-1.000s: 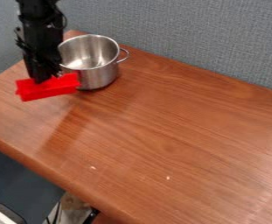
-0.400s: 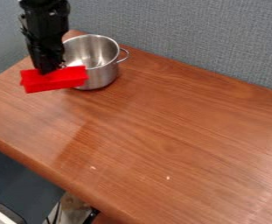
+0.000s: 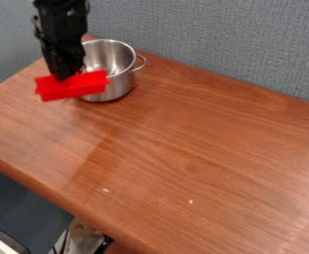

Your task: Put the red object in the metal pot

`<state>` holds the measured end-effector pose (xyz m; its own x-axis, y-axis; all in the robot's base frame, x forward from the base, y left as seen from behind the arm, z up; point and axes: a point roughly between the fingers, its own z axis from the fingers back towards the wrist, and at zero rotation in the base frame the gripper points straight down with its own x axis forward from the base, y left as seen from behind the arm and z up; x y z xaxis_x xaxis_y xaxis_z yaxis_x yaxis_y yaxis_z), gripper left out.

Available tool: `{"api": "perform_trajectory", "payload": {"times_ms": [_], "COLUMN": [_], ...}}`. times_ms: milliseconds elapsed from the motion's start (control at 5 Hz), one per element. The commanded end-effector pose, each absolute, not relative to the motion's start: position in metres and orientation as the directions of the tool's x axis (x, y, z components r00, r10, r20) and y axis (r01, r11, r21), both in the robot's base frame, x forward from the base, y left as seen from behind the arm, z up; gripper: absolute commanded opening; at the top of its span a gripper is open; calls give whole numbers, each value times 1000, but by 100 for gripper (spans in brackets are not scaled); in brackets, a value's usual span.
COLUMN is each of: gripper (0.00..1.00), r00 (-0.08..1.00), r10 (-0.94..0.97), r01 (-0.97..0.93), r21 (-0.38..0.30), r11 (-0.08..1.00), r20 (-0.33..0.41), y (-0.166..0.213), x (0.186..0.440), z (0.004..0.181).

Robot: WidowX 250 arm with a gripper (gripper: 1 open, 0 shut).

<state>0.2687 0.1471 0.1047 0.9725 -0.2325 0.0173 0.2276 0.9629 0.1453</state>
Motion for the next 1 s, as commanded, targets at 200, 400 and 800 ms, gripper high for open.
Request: {"api": "perform_trajectory", "payload": {"times_ms": [200,400,800], "gripper": [0,0,0], "r00": [973,970,946], "r10": [-208,-212,-291], "r01": [190,190,260], "r21": [163,171,203], "r11": [968,967,944], "r20": [97,118,141], "y": [182,191,179], "x": [321,331,347], "z": [134,125,115]}}
